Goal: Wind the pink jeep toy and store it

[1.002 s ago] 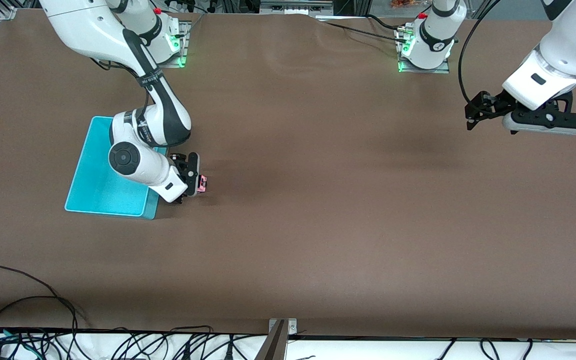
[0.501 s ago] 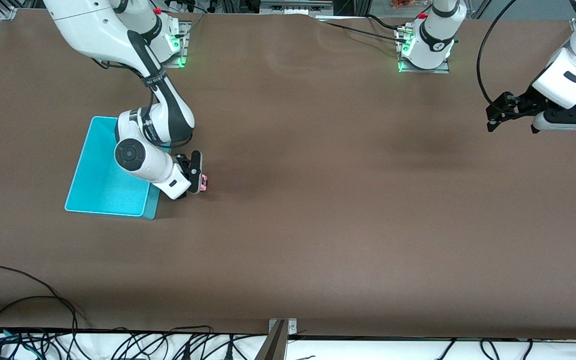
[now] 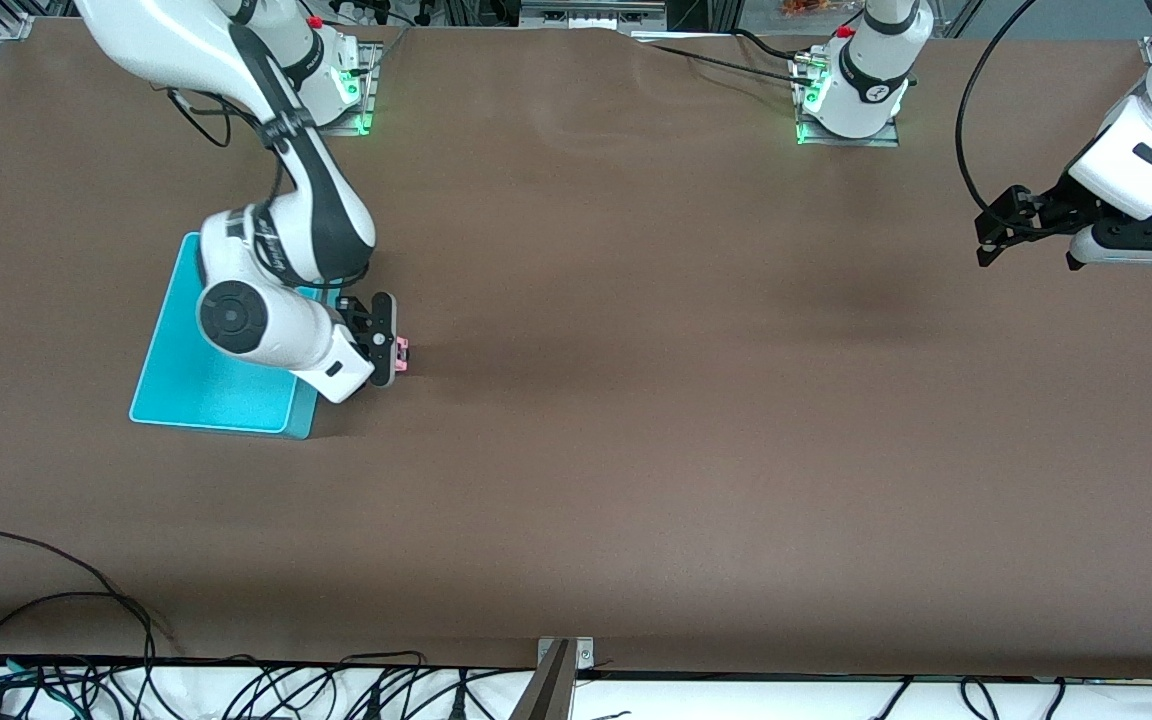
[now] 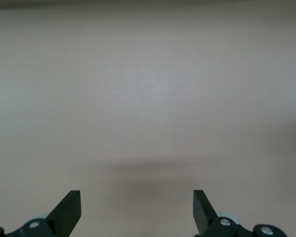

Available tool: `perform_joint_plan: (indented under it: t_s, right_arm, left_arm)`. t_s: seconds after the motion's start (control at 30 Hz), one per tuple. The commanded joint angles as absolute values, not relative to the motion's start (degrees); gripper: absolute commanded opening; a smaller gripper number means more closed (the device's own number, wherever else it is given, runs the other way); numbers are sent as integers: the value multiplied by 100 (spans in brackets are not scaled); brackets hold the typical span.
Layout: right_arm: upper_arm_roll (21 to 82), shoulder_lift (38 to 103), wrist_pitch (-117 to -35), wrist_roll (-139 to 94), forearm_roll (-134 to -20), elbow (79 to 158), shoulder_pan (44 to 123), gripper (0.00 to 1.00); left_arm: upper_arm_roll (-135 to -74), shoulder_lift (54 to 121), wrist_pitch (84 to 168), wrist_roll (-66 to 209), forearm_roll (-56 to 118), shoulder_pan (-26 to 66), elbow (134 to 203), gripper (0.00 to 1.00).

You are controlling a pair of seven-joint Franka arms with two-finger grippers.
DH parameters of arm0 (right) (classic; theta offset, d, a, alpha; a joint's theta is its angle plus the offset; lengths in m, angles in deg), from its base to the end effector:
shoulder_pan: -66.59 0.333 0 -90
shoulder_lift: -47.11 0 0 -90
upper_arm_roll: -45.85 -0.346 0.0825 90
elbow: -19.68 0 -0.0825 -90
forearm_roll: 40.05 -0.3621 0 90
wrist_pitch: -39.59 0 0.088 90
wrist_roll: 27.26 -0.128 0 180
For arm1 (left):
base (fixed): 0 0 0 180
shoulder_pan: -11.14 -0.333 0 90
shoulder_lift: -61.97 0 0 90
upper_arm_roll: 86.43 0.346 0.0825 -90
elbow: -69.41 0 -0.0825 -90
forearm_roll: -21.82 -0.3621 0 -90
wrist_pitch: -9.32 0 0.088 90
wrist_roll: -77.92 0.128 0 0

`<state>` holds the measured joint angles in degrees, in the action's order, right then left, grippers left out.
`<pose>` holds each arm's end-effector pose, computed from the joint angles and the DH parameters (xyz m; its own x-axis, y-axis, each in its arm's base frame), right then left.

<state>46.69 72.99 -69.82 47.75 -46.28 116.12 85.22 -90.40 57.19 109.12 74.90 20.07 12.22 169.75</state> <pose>0.5992 0.2037 0.3404 0.0011 0.9997 0.0243 0.9710 0.0047 -0.2392 0.5172 -0.0438 0.6105 0.9963 -0.0406 0.0754 -0.0382 -0.9987 -0.0322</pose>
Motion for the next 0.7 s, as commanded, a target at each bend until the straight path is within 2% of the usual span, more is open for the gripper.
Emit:
perform_joint_plan:
  t_s: [0.0,0.17,0.3,0.47,0.67]
  right_arm:
    - [4919,7286,-5632,4798,-4699,10618,8469,29]
    - [5279,7198,-4612,4798,-4699,10002,8461,29]
    - [5631,6988,-4005,4868,-4699,9870,8461,29]
    - [5912,6785,-3644,4991,-4629,9940,8469,29]
    - [6281,6758,-3687,5719,-4611,10343,8461,29]
  left_arm:
    - [-9092,5828,10715,7467,1848,1176,16732,100]
    - [-9092,5854,10715,7458,1892,1149,16723,100]
    - [-9092,5872,10662,7458,1901,1149,16723,100]
    - [-9092,5933,10513,7450,1910,1175,16513,100]
    - [-9092,6144,10196,7432,1918,1158,16170,100]
